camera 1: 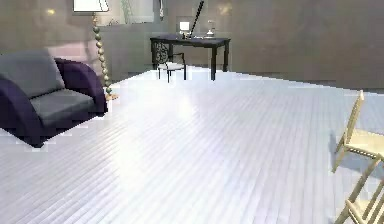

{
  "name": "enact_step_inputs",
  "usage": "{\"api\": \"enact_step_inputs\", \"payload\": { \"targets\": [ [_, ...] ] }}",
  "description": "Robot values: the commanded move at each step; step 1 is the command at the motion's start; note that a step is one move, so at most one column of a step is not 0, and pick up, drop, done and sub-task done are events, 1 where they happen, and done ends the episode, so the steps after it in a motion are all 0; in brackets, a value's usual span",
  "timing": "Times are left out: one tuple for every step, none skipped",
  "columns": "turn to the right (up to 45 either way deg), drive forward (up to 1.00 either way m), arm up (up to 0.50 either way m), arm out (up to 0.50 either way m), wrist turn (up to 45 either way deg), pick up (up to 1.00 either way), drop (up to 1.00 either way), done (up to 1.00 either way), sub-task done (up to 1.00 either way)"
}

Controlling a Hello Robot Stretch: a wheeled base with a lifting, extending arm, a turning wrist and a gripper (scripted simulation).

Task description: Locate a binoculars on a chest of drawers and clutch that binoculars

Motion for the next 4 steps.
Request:
{"api": "enact_step_inputs", "payload": {
  "targets": [
    [45.0, 0.0, 0.0, 0.0, 0.0, 0.0, 0.0, 0.0, 0.0],
    [45.0, 0.0, 0.0, 0.0, 0.0, 0.0, 0.0, 0.0, 0.0],
    [36.0, 0.0, 0.0, 0.0, 0.0, 0.0, 0.0, 0.0, 0.0],
    [0.0, 0.75, 0.0, 0.0, 0.0, 0.0, 0.0, 0.0, 0.0]
  ]
}}
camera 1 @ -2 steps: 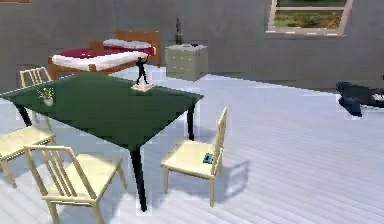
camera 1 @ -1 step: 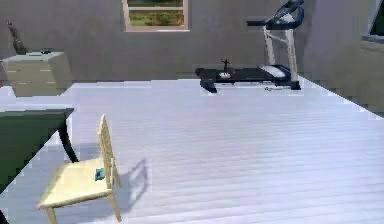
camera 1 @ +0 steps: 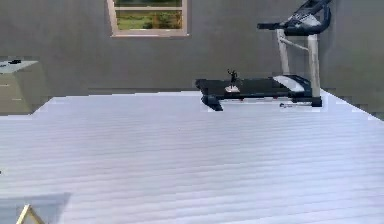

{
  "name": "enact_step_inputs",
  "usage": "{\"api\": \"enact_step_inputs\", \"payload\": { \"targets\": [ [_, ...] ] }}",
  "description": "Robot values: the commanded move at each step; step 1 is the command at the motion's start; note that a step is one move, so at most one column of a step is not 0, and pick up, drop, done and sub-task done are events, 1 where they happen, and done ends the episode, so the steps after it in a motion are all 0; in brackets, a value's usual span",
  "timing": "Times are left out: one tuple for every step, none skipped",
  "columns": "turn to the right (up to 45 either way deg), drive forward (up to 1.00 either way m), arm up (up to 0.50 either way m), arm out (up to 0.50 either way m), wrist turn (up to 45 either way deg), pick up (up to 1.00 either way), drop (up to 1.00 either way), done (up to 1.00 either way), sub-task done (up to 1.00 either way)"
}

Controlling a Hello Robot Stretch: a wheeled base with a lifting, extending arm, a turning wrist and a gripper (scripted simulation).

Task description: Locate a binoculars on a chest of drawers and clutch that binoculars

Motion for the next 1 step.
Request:
{"api": "enact_step_inputs", "payload": {
  "targets": [
    [-6.0, 0.0, 0.0, 0.0, 0.0, 0.0, 0.0, 0.0, 0.0]
  ]
}}
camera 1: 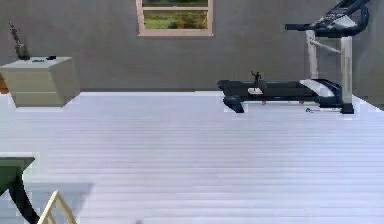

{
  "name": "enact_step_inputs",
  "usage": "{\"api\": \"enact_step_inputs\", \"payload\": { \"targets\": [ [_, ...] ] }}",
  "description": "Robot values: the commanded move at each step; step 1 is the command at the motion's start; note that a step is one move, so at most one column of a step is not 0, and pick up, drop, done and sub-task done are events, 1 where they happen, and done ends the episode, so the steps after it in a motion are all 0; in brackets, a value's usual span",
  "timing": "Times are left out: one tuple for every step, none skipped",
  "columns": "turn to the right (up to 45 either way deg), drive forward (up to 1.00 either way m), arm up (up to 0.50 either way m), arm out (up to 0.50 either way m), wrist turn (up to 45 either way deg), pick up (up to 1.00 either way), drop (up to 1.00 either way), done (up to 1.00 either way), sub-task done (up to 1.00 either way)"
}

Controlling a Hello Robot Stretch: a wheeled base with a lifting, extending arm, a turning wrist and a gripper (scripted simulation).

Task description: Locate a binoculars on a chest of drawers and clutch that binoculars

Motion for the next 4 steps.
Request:
{"api": "enact_step_inputs", "payload": {
  "targets": [
    [0.0, 1.0, 0.0, 0.0, 0.0, 0.0, 0.0, 0.0, 0.0],
    [-42.0, 0.0, 0.0, 0.0, 0.0, 0.0, 0.0, 0.0, 0.0],
    [0.0, 1.0, 0.0, 0.0, 0.0, 0.0, 0.0, 0.0, 0.0],
    [0.0, 1.0, 0.0, 0.0, 0.0, 0.0, 0.0, 0.0, 0.0]
  ]
}}
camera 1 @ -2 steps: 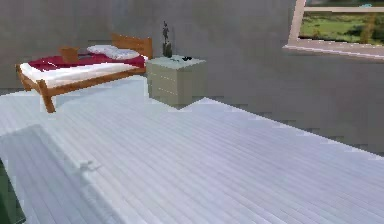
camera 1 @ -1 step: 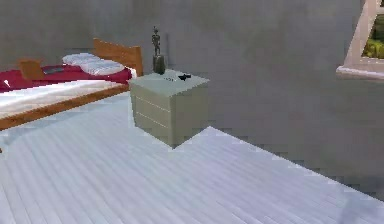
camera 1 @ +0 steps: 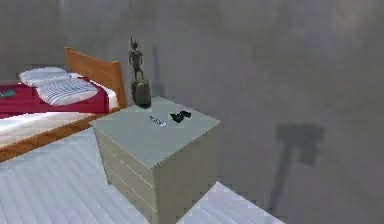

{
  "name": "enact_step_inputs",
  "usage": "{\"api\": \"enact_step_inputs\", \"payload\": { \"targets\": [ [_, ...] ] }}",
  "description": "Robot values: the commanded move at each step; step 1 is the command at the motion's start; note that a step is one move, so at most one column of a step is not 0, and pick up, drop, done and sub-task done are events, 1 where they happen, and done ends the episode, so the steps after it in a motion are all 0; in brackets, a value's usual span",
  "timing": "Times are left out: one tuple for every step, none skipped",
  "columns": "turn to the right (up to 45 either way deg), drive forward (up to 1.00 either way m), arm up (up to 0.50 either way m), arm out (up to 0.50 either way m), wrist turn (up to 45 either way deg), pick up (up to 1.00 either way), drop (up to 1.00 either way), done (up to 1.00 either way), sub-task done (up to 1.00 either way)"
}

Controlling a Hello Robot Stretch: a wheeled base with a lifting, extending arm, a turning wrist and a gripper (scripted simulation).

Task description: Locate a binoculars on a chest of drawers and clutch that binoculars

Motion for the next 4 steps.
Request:
{"api": "enact_step_inputs", "payload": {
  "targets": [
    [-18.0, 0.0, 0.0, 0.0, 0.0, 0.0, 0.0, 0.0, 0.0],
    [0.0, 0.1, 0.0, 0.0, 0.0, 0.0, 0.0, 0.0, 0.0],
    [18.0, 0.0, 0.0, 0.0, 0.0, 0.0, 0.0, 0.0, 0.0],
    [0.0, 0.35, 0.0, 0.0, 0.0, 0.0, 0.0, 0.0, 0.0]
  ]
}}
